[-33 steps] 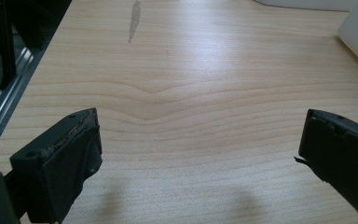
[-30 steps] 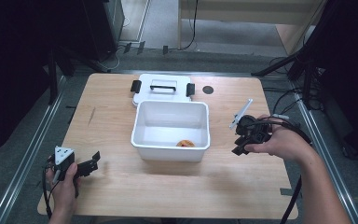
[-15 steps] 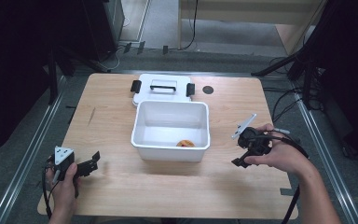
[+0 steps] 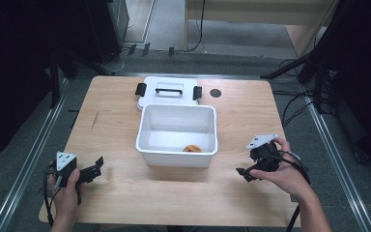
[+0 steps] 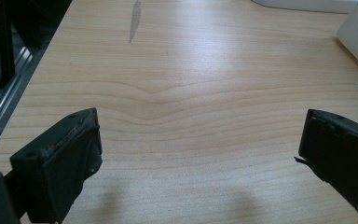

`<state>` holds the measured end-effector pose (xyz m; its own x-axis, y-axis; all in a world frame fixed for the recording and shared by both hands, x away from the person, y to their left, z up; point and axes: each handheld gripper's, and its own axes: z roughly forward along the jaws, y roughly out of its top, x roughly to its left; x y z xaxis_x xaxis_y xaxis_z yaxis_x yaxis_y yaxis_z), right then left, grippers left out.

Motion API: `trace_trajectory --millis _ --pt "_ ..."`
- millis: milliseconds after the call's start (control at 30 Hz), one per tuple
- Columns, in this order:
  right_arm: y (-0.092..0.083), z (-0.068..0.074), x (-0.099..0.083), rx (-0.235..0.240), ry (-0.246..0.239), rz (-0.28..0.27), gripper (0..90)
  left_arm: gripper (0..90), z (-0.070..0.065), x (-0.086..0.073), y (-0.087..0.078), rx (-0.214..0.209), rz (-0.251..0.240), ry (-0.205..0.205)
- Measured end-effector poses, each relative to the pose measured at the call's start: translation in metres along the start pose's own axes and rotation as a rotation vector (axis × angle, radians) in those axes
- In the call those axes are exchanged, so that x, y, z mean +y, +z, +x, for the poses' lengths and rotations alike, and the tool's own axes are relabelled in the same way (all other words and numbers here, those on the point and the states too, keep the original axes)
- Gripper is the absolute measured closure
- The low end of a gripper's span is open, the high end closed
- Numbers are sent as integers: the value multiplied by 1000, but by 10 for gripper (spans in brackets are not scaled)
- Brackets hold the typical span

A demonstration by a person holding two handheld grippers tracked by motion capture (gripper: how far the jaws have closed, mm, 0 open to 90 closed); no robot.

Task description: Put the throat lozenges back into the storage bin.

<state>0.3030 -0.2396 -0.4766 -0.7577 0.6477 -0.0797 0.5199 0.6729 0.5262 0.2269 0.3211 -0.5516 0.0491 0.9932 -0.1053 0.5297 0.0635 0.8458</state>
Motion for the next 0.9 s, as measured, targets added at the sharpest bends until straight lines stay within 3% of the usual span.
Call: trace_trajectory --millis 100,200,433,633,900 --pt "6 1 -10 -58 61 -77 0 0 0 0 0 0 0 -2" --pt "8 1 -16 -84 88 -111 0 0 0 0 0 -1 0 -2" --pt "19 4 -37 -182 216 -227 0 0 0 0 0 0 1 -3" --pt "27 4 -58 -226 290 -289 0 0 0 0 0 -1 1 -3" --pt "29 3 -82 -242 369 -371 0 0 0 0 0 2 1 1"
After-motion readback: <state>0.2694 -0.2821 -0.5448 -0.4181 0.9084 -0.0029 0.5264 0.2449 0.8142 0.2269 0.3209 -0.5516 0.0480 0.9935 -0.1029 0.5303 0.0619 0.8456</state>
